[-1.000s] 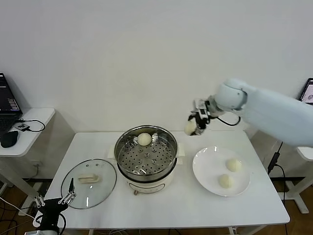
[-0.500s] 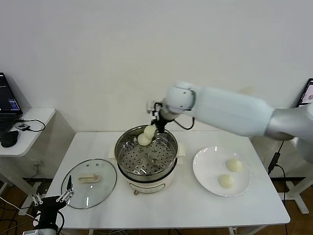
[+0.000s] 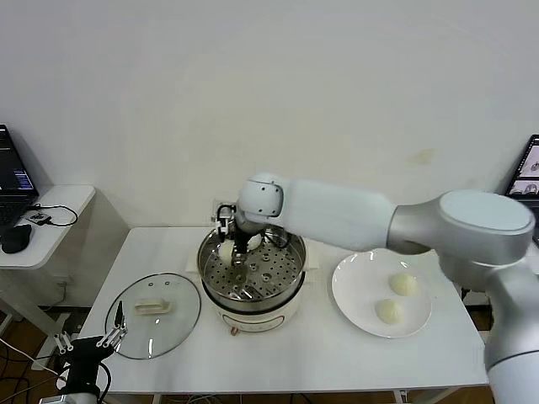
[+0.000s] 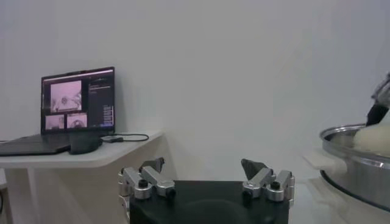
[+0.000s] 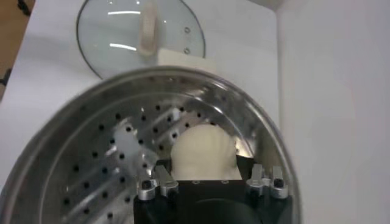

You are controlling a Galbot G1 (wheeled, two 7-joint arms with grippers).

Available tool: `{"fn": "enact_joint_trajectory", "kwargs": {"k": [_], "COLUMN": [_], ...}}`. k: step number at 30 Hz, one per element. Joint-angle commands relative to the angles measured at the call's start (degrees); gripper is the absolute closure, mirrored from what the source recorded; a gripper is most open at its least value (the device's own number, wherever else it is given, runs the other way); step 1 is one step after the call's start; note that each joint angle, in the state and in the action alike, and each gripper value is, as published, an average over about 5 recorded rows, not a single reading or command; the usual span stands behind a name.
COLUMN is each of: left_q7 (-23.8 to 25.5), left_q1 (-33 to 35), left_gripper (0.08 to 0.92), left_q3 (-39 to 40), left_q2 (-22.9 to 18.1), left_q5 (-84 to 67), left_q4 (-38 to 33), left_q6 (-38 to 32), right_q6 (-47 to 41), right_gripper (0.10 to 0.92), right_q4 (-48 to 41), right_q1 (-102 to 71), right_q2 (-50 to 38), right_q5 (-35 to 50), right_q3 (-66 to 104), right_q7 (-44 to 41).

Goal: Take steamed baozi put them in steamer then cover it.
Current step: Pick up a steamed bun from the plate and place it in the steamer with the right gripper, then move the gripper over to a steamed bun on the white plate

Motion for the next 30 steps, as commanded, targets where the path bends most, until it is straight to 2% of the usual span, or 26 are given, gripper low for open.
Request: {"fn": "enact_joint_trajectory", "kwargs": {"k": [1,4,9,14,20,24,30], "left_q7": [-0.03,-0.08,-0.12,-0.13,-0.12,-0.11,-0.09], "left_q1": [0.02,0.05,0.18,0.31,0.46,0.70,1.47], "left_gripper": [0.177,0.177,0.177,0.177,0.177,0.177,0.177], "left_q3": [0.00,-0.03,0.11,0.20,0.71,0.84,0.82], "left_q2": [-0.02,-0.04,-0.20,-0.33,-0.41,-0.40,0.01], "left_q5": [0.13,0.12,0.18,0.17,0.23,0.32,0.61], "left_q4": [-0.18,-0.25,-0.46,-1.03,-1.59,-2.09,-2.14], "left_q6": [-0.12,-0.20,-0.24,-0.11,0.10,0.20,0.16], "right_q6": [-0.98,-0.91,-0.99,-0.91,3.23,7.88,17.49], "right_gripper": [0.366,0.338,0.226,0.203,0.202,0.203,0.203], "right_q4": [-4.21,-4.93,-4.42,2.16,12.21,19.32,27.43], "right_q1": [-2.75,-3.02,-2.67,3.18,14.81,20.07,20.89], "right_q2": [5.05,5.37,4.65,-1.11,-13.34,-24.69,-41.70], "right_q5": [0.05,-0.26,-0.38,-2.96,-6.16,-8.30,-16.62], "right_q3": [-0.53,-0.42,0.16,-1.31,-2.85,-4.02,-7.18], "right_q7": [1.32,1.81,1.54,-2.75,-13.29,-19.21,-26.84]}}
